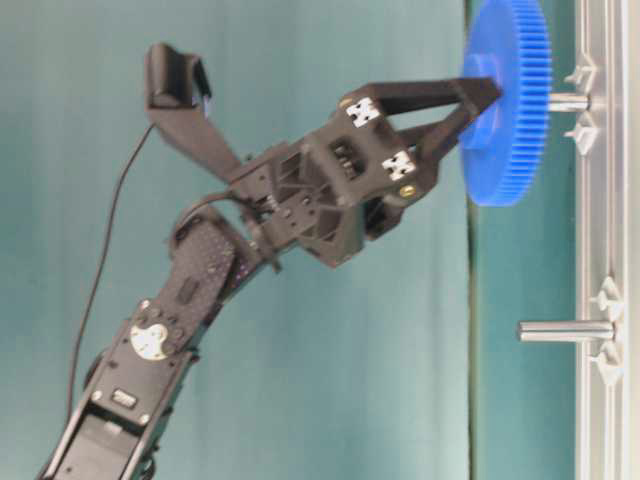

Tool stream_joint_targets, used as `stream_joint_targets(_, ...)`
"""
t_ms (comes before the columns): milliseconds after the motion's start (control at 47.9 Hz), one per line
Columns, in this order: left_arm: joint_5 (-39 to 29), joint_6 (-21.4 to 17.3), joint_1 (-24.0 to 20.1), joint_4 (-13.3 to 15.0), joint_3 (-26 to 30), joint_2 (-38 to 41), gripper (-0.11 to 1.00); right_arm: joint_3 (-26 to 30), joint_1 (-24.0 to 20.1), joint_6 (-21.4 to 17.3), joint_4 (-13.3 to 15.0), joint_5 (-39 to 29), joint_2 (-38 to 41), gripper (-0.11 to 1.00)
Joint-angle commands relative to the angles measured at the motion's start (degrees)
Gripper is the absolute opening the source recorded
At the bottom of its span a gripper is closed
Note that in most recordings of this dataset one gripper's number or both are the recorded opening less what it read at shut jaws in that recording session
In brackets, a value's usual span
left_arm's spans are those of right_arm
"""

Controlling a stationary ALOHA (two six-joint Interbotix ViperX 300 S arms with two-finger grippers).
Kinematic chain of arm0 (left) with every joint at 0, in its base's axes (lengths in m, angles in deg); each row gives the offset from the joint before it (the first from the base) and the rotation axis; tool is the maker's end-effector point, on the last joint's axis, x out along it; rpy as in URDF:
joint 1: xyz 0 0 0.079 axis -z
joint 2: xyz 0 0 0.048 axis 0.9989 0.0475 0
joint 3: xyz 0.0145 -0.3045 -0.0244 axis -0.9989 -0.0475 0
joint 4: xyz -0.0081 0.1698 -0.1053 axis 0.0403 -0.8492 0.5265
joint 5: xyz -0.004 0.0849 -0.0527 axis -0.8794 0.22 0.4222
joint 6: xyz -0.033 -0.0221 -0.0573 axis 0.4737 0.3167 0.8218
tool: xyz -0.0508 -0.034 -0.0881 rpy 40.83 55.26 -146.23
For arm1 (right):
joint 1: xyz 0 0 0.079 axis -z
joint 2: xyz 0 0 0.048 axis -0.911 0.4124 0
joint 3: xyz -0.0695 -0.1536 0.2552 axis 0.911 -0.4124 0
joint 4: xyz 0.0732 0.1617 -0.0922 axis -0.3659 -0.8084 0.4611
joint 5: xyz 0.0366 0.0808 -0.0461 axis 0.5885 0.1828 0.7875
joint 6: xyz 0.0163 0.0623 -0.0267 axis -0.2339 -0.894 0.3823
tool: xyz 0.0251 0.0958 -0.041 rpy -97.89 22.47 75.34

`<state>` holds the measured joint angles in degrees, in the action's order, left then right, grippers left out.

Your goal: Find the location of the shaft and insert the large gear.

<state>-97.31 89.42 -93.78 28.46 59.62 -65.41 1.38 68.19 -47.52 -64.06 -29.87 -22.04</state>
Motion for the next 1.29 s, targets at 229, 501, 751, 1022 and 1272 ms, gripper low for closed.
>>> stream_joint_targets(229,0.35,0.00,0.35,0.09,1.58,-1.23,0.88,0.62,0.09,-0.53,0.00,0.44,0.09,0.02)
stream_joint_targets(501,0.26,0.00,0.35,0.09,1.32,-1.76,0.88,0.53,0.09,-0.53,0.00,0.44,0.09,0.02)
stream_joint_targets(751,0.26,0.09,0.35,0.09,0.53,-3.25,0.88,0.53,0.09,-0.53,0.00,0.44,0.09,0.02)
stream_joint_targets(1022,0.26,0.35,0.44,0.09,-2.99,-7.38,0.88,0.53,0.09,-0.53,0.09,0.44,0.09,0.02)
stream_joint_targets(1272,0.35,0.35,1.67,0.09,-5.63,-11.25,0.88,0.53,0.09,-0.53,0.09,0.44,-0.53,0.02)
